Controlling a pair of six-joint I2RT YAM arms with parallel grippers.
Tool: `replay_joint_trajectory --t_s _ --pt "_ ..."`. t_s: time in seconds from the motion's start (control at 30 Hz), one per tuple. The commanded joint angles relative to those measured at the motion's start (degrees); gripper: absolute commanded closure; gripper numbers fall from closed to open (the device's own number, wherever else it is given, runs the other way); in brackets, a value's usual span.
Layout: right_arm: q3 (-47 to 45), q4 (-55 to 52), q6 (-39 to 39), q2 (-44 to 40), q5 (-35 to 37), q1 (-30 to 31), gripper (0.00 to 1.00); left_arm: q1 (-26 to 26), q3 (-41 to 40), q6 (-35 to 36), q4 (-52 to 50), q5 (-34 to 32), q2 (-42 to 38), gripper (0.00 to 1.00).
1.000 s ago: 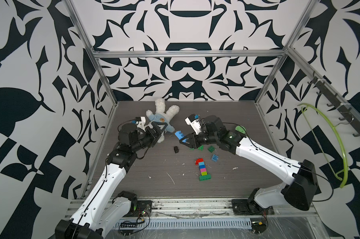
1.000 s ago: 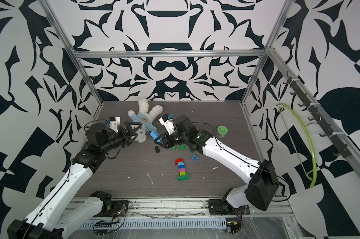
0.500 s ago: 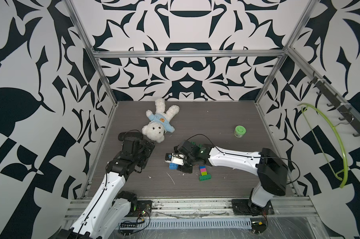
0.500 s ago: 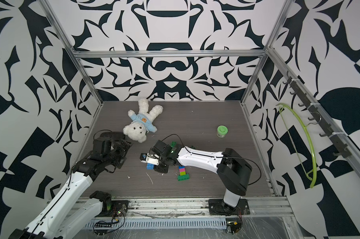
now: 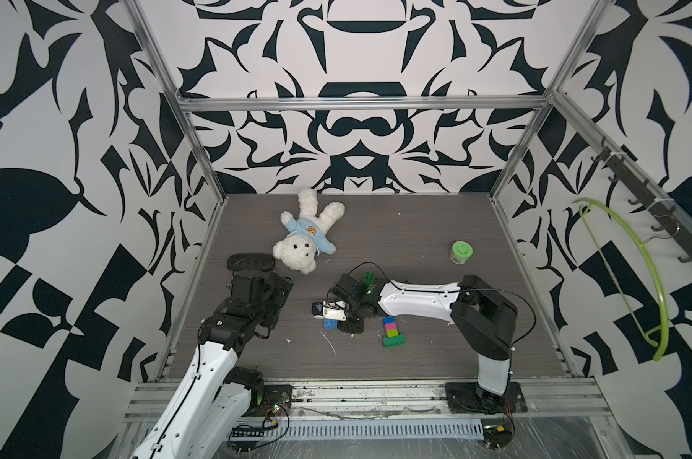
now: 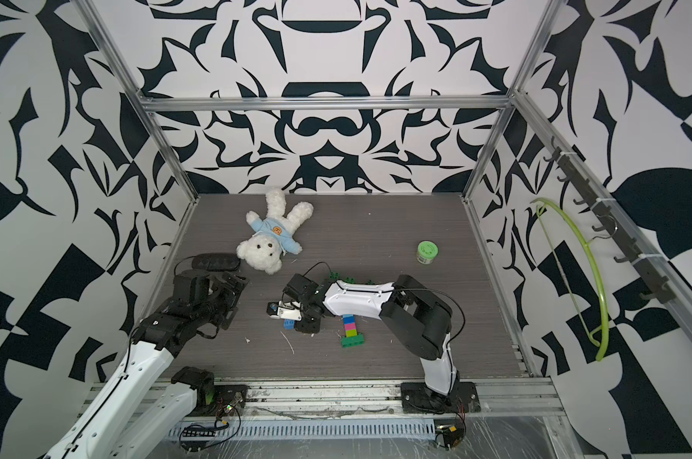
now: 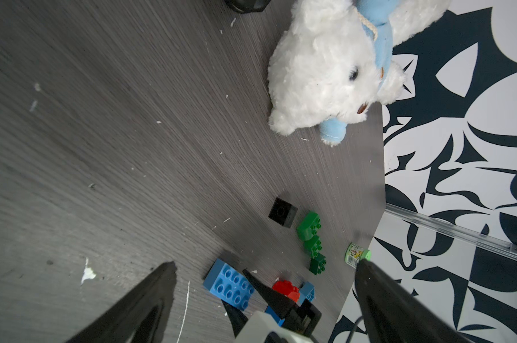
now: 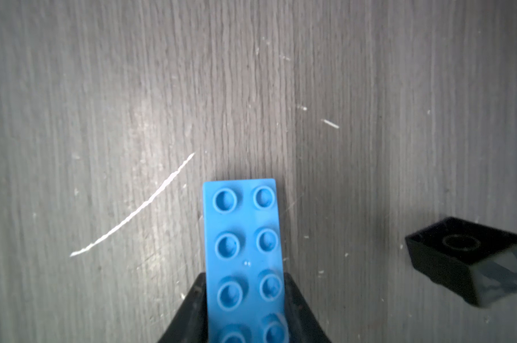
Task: Assemble the number 1 with lego
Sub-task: Place the lego brick at the center of the board, then adjust the lego brick at the center of the board.
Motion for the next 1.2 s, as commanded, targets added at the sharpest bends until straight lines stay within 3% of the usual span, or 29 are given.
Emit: replay_joint_trajectory --t_s 0.0,0.23,0.8,0.97,1.17 --pt "2.3 -0.9 -0.7 -0.6 -0.4 -0.1 0.65 0.4 -0.4 1.2 -1.3 0.0 0.3 0.00" --pt "2.9 -1.7 1.4 -2.2 -4.0 -1.2 0.46 0.7 0.5 2.5 -0.6 1.3 2.4 0.00" --pt "9.5 -5.1 3.0 4.2 -9.9 -1.7 0.45 1.1 0.6 2.8 -0.2 2.2 3.1 0.00" --pt "10.2 -5.4 3.4 5.5 -9.5 -1.7 0.50 1.1 0.7 2.8 0.1 2.3 3.6 0.00" --pt "10.3 -6.7 2.4 4.7 -9.3 -1.5 0.68 1.3 0.7 2.8 0.4 2.5 4.1 0.00"
